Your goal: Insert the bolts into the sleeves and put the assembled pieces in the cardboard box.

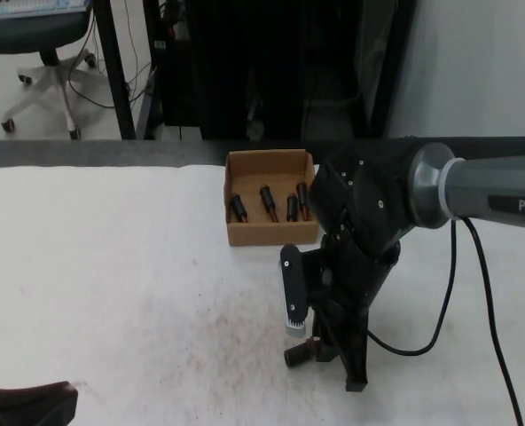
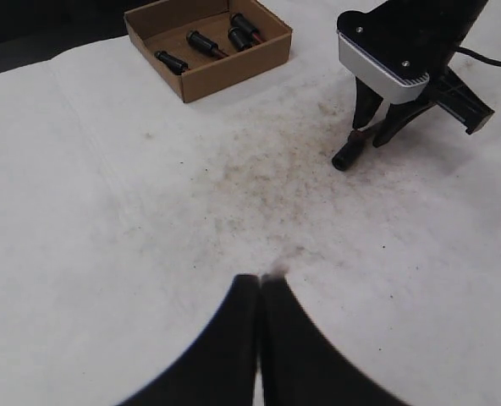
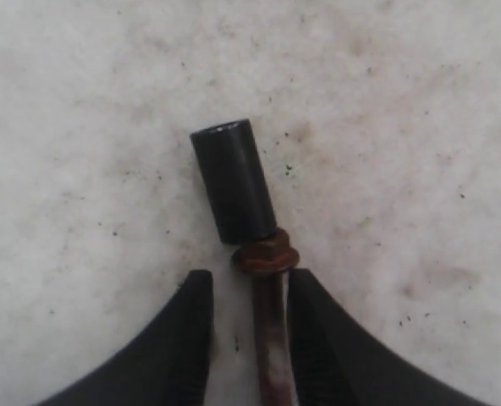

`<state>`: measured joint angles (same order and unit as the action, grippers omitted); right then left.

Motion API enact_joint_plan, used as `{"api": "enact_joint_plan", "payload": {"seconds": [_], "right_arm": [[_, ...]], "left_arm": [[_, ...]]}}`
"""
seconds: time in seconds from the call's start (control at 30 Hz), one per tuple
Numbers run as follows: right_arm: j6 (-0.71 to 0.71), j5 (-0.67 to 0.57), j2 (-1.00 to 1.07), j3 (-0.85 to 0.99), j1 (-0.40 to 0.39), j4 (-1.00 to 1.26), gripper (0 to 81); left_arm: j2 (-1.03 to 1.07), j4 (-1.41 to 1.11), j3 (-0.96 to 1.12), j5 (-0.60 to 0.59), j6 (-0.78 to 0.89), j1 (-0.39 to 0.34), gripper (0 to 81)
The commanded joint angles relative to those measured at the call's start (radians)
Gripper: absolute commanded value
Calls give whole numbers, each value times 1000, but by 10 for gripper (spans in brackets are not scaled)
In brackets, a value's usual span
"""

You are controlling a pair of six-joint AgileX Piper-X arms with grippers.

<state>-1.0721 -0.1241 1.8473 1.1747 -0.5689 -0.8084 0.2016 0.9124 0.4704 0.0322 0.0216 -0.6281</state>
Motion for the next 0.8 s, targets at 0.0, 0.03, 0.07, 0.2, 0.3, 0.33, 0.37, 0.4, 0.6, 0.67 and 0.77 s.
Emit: {"api": "enact_joint_plan", "payload": {"seconds": [0.0, 0.03, 0.07, 0.2, 0.3, 0.33, 0.37, 0.4, 0.6, 0.67, 0.77], "right_arm": [[-5, -1, -2, 3, -4, -3, 246], [-5, -1, -2, 3, -4, -8, 246], [-5, -1, -2, 3, -4, -14, 246], [-5, 25, -2, 3, 4, -32, 246], [-5, 25, -2, 1, 4, -42, 246], [-5, 25, 2, -2, 2, -46, 246], [-5, 25, 4, -5, 2, -52, 246], [-1, 37, 12, -9, 2, -67, 246], [5, 159, 65, -9, -30, -134, 249], [5, 158, 67, -9, -46, -108, 249], [5, 158, 67, -5, -64, -58, 249]], "left_arm": [[-6, -13, 0, 11, 9, 0, 3], [-6, -13, 0, 11, 9, 0, 3], [-6, -13, 0, 11, 9, 0, 3], [-6, -13, 0, 11, 9, 0, 3], [-6, -13, 0, 11, 9, 0, 3], [-6, -13, 0, 11, 9, 0, 3], [-6, -13, 0, 11, 9, 0, 3], [-6, -13, 0, 11, 9, 0, 3], [-6, -11, 0, 11, 9, 0, 3], [-6, -11, 0, 11, 9, 0, 3], [-6, -11, 0, 11, 9, 0, 3]]}}
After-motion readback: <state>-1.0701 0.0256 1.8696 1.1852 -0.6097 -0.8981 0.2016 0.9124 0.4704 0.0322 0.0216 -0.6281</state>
